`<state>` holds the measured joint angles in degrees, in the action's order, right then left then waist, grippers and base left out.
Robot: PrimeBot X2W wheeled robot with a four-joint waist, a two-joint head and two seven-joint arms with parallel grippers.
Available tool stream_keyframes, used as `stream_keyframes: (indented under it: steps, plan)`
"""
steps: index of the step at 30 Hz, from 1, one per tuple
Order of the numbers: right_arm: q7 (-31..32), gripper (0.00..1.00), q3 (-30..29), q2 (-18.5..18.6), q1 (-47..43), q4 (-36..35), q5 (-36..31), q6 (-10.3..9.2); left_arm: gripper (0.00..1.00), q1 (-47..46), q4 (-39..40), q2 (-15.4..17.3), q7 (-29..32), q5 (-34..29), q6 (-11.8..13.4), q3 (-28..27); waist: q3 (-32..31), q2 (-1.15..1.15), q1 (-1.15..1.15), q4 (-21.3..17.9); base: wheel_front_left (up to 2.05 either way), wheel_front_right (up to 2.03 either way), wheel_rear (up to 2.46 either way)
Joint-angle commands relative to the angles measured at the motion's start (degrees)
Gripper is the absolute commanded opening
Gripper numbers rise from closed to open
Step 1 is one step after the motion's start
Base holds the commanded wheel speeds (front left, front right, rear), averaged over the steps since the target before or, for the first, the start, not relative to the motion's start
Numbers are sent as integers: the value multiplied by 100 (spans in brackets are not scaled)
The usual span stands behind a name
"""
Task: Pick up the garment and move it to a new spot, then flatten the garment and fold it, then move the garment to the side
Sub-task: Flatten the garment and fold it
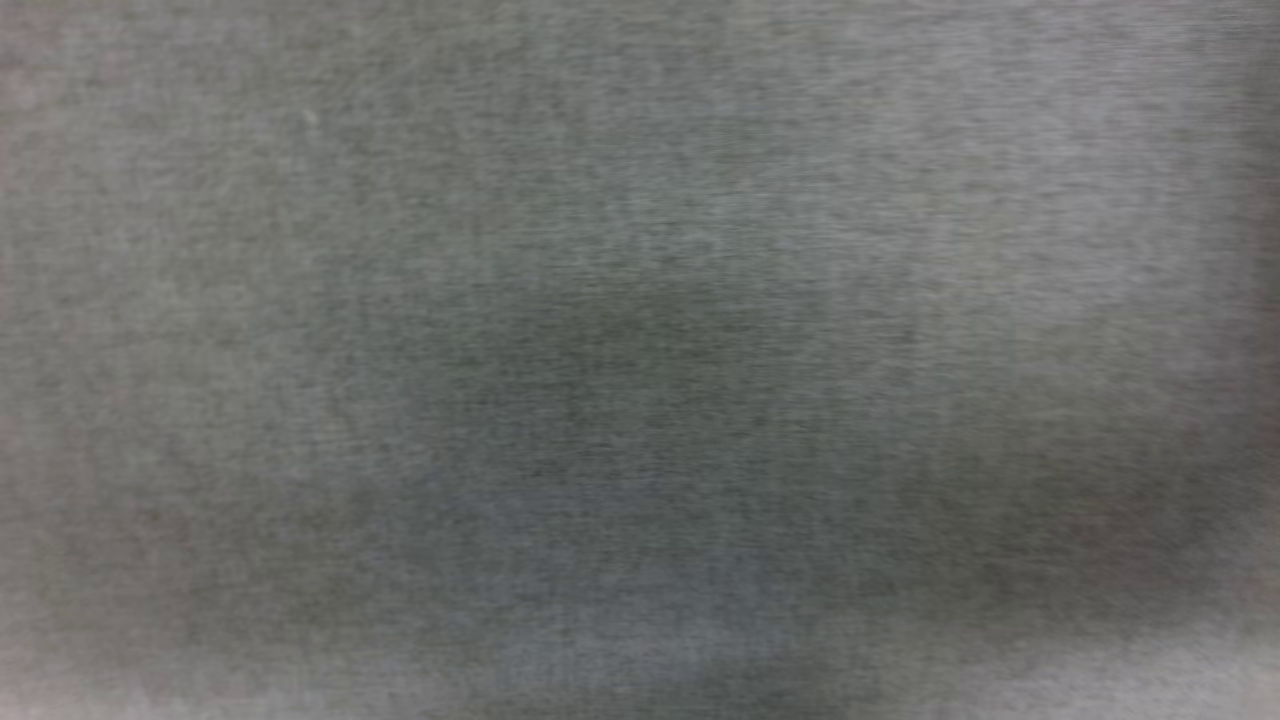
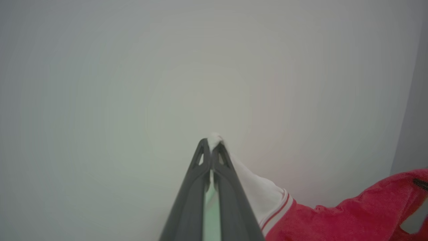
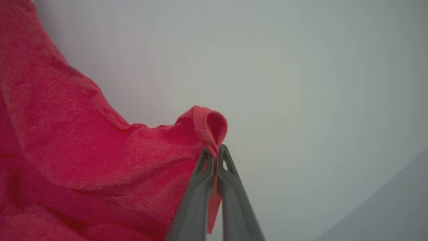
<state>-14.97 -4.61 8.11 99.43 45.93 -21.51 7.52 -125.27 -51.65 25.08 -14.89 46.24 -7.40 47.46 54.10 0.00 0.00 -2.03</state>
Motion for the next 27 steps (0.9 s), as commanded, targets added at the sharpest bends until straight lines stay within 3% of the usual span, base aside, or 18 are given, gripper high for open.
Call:
stream_keyframes:
  steps: [1, 10, 16, 23, 27]
  plan:
    - [-26, 0, -21, -44, -45, 255, -62, -6, 0, 120, 33, 36, -30, 51, -14, -89, 87, 0, 0, 294, 0, 0, 0]
    - [-28, 0, -120, 149, 34, 364, -314, -6, 0, 864, -130, 52, -29, 232, -14, -404, -470, 0, 0, 531, 0, 0, 0]
    - [-17, 0, 102, 284, -402, 404, -38, -6, 0, 1641, -47, 122, 21, 599, -14, -232, -1098, 0, 0, 568, 0, 0, 0]
    - [-17, 0, 853, 606, -1369, 798, 865, -6, 0, 3087, 753, 547, 409, 1290, -14, 408, -2018, 0, 0, 670, 0, 0, 0]
    - [-17, 0, 1458, 820, -2069, 898, 1725, -6, 0, 4003, 1244, 845, 548, 1566, -14, 664, -2506, 0, 0, 737, 0, 0, 0]
